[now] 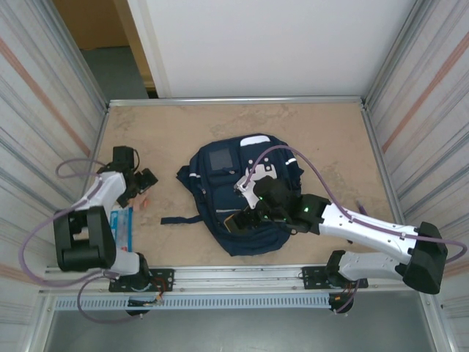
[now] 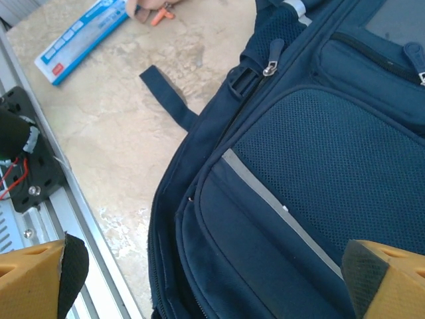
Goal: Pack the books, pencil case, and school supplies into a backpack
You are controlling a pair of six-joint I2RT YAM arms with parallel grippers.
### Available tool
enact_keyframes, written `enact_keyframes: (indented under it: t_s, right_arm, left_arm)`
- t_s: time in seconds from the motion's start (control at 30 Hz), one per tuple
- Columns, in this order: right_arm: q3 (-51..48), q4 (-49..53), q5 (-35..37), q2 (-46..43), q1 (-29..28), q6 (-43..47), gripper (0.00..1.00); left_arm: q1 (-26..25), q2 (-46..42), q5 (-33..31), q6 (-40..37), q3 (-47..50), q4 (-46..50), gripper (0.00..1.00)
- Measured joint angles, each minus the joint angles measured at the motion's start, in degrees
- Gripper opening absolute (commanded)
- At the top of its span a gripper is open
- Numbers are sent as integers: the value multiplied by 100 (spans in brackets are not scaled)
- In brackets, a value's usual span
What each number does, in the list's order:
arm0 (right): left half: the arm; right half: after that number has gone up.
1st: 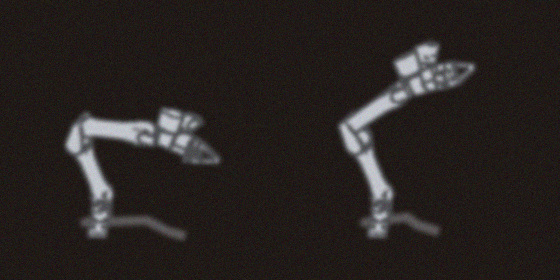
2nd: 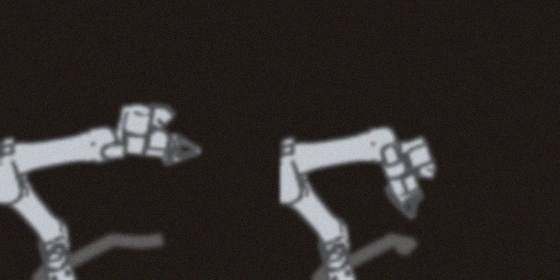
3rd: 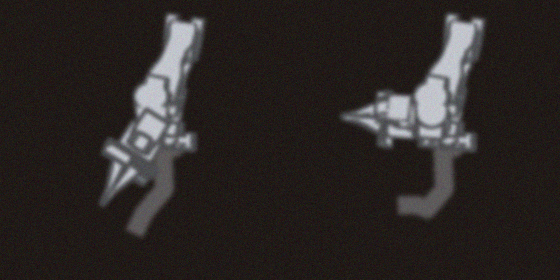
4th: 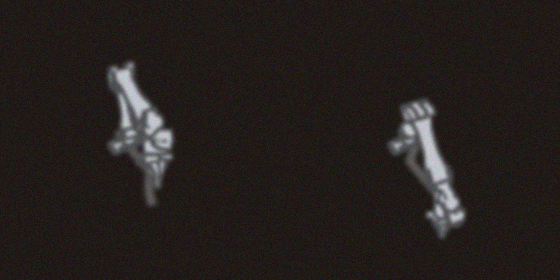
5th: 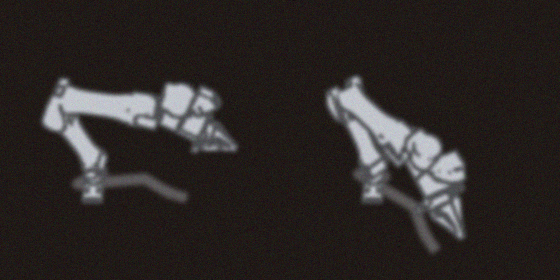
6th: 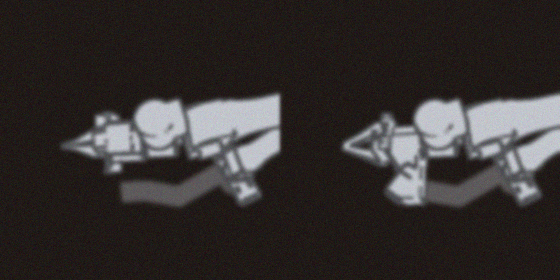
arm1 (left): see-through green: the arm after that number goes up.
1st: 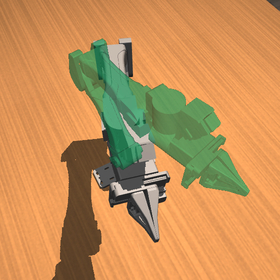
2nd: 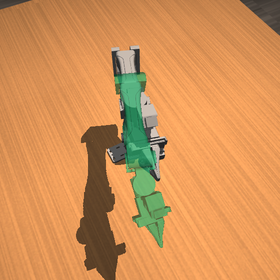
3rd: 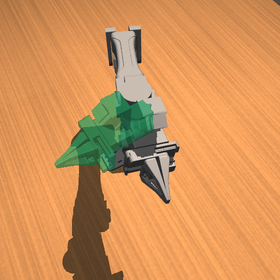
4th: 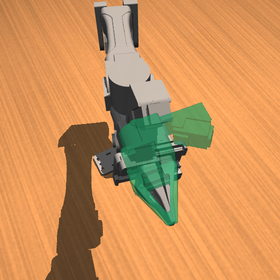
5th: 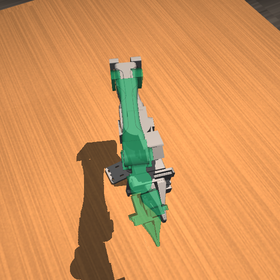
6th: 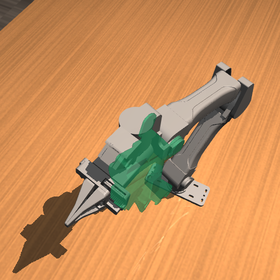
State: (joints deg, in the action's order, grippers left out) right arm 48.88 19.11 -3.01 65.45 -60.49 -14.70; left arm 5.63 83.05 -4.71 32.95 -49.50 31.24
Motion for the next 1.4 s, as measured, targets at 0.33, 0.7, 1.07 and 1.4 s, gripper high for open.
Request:
enact_keyframes:
  t_s: [0.33, 0.7, 1.07, 1.4]
  right_arm:
    - [413, 92, 15, 332, -90, -63, 95]
    - [1091, 256, 15, 804, -330, -186, 93]
    - [1174, 396, 841, 748, -164, -468, 96]
    - [1056, 428, 111, -721, 1561, -1978, 97]
  left_arm:
    - [-63, 1368, -295, -496, -625, 72, 52]
    - [-407, 1056, 125, -400, -431, -39, 5]
    - [-1311, -1480, 1434, -376, -503, -26, 2]
    - [-2949, -2146, 3595, -310, -391, -1119, 3]
